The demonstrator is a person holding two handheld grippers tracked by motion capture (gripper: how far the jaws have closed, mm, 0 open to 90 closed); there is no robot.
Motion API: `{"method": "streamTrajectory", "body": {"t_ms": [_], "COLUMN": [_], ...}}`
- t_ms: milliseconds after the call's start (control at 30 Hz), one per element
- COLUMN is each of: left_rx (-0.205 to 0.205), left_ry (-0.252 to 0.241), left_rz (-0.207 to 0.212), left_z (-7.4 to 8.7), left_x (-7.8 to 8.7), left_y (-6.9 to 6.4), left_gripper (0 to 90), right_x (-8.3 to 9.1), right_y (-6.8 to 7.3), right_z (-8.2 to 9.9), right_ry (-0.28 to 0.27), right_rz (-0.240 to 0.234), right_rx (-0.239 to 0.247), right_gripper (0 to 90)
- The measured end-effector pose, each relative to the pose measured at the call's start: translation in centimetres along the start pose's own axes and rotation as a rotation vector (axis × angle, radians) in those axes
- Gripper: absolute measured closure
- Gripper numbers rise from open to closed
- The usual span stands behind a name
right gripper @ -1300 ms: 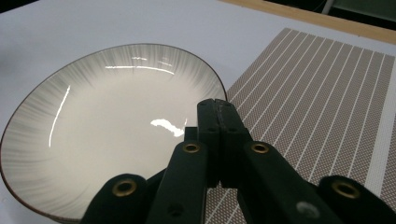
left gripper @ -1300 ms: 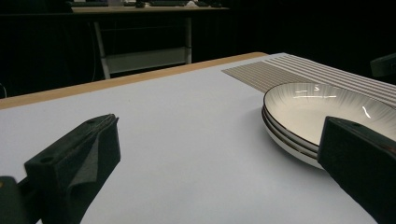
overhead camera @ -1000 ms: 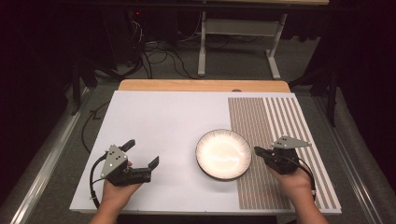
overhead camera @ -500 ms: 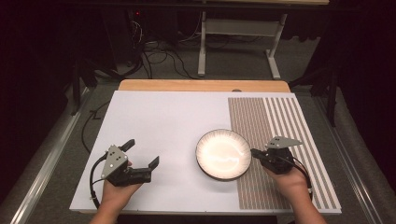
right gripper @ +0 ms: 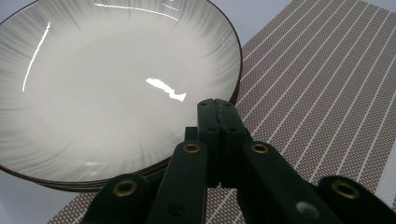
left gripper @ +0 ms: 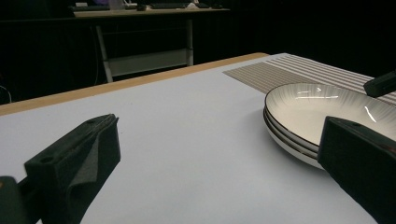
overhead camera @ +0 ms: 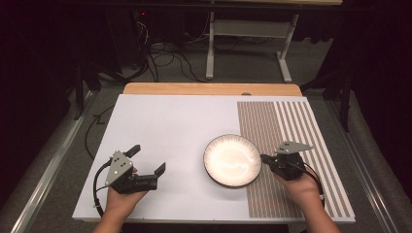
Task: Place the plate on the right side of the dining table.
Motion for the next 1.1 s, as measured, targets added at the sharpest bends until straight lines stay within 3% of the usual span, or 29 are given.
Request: {"method": "streamTrajectory", "body": {"t_ms": [400, 900, 967, 1100], "left_rx": [-0.004, 0.005, 0.008, 0.014], "left_ry": [-0.002, -0.004, -0.005, -0.005], "left_rz": [0.001, 0.003, 0.003, 0.003], "left_z": [-0.1, 0.0, 0.0, 0.0], "left_x": [0.0, 0.1, 0.1, 0.0], "left_y": [0.0, 0.1, 0.1, 0.2], "left_gripper": [0.2, 0.2, 0.2, 0.2], "right_x": [-0.2, -1.2, -1.2, -1.2], "right_y": [0.6, 1.9, 2.1, 2.0], "right_z": [0.0, -0.2, -0.3, -0.3], "right_ry": [0.015, 0.014, 0.019, 0.016], "right_rz": [0.013, -0.056, -0.047, -0.064], "right_rx": [0.033, 0.033, 0.038, 0.015], "right_gripper": [90.0, 90.0, 90.0, 90.0]}}
Point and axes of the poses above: each handheld gripper's, and its own axes: x roughly backward along the jaws, z roughly out of its underside, y roughly to its left, the point moved 5 cm from there along -x, roughly forward along the jaws, and after that the axes turned 11 degrees about -x, right-handed, at the moved point
